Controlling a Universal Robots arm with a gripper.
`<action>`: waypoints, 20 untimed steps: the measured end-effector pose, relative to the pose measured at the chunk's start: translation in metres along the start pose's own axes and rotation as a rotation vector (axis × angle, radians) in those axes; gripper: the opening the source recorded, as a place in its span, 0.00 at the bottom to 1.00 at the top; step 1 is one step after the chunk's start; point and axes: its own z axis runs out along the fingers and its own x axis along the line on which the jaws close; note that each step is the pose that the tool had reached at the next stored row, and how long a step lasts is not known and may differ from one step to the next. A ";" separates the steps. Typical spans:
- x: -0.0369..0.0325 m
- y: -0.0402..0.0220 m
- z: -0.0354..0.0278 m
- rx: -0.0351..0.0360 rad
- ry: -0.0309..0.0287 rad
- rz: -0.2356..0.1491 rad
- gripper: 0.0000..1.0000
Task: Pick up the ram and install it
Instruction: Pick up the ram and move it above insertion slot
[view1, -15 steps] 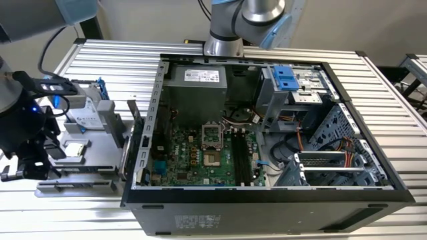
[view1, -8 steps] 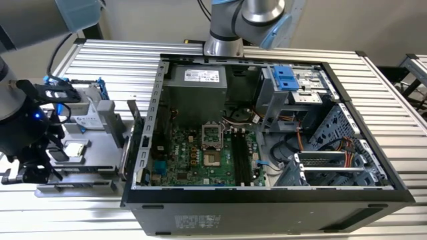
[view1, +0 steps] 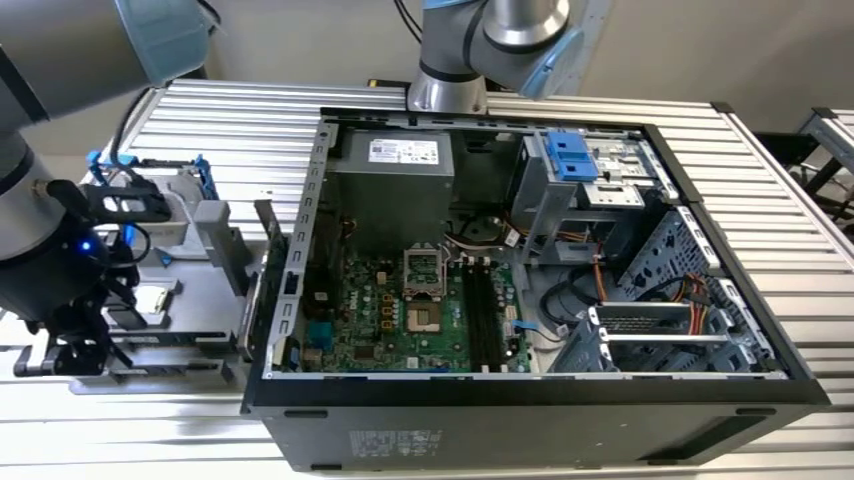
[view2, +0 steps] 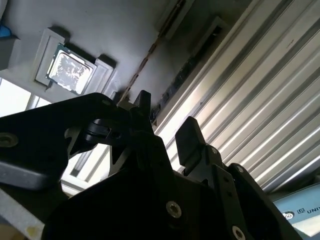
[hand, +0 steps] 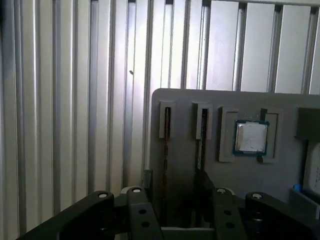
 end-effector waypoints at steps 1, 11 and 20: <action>0.0000 -0.0007 0.0016 0.0001 0.0000 0.002 1.00; 0.0002 -0.0016 0.0164 0.0001 -0.0002 0.003 1.00; 0.0005 -0.0017 0.0313 0.0002 -0.0003 0.003 1.00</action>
